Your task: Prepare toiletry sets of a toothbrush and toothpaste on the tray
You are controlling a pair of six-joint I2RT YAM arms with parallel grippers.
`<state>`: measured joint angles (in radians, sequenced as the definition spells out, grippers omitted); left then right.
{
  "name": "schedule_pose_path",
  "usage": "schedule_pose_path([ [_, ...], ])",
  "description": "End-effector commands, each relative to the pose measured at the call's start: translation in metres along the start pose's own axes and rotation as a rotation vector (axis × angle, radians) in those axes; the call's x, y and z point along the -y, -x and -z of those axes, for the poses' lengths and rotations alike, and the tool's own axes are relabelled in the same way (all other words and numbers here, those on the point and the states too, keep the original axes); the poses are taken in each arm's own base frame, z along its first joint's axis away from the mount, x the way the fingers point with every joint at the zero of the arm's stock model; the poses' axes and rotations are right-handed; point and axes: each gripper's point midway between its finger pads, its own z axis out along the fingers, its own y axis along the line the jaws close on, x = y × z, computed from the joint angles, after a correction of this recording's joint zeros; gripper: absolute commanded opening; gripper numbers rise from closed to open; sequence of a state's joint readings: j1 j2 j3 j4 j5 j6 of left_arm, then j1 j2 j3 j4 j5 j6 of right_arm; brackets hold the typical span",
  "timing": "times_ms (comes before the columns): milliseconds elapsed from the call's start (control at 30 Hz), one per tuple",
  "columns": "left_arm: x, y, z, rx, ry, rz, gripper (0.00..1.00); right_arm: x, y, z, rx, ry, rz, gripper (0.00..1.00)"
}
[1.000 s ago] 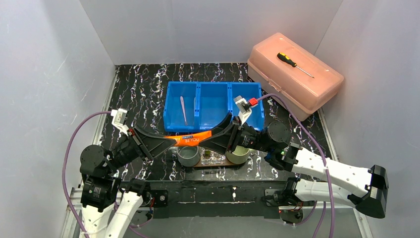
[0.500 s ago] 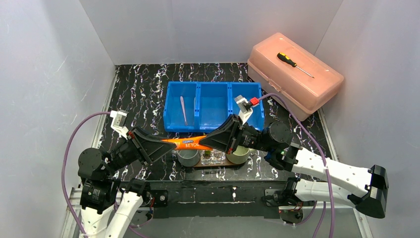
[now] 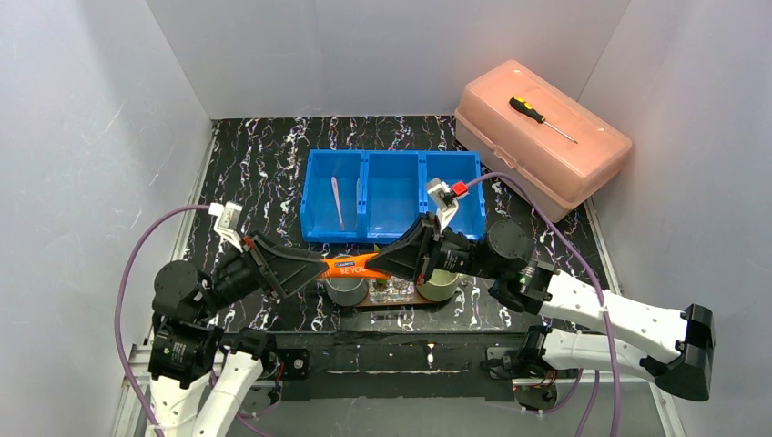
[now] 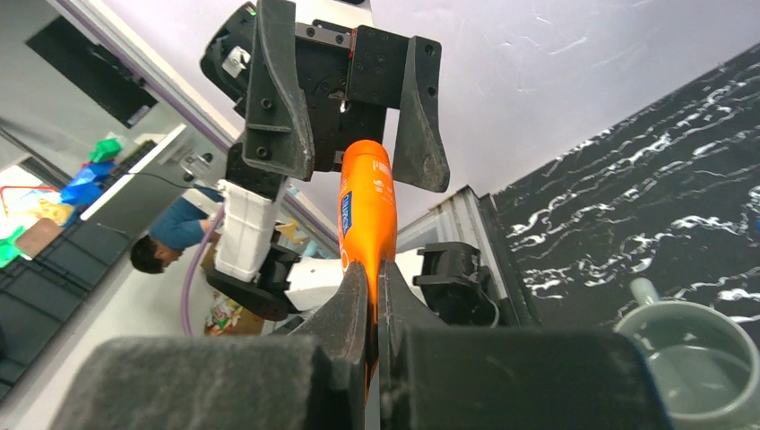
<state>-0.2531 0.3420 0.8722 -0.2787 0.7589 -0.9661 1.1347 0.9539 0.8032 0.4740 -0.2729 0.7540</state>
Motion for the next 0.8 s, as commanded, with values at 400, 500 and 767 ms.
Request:
schedule_pose_path([
  [400,-0.048,-0.006,0.011,-0.037,0.271,-0.086,0.98,0.010,0.045,0.031,-0.112,-0.316,0.297,0.01],
  [500,-0.054,-0.007,0.015,-0.040,0.302,-0.109,0.98,0.013,0.053,0.042,-0.160,-0.396,0.348,0.01],
  [767,-0.077,-0.013,0.021,-0.066,0.394,-0.147,0.98,0.039,0.065,0.074,-0.297,-0.653,0.426,0.01],
])
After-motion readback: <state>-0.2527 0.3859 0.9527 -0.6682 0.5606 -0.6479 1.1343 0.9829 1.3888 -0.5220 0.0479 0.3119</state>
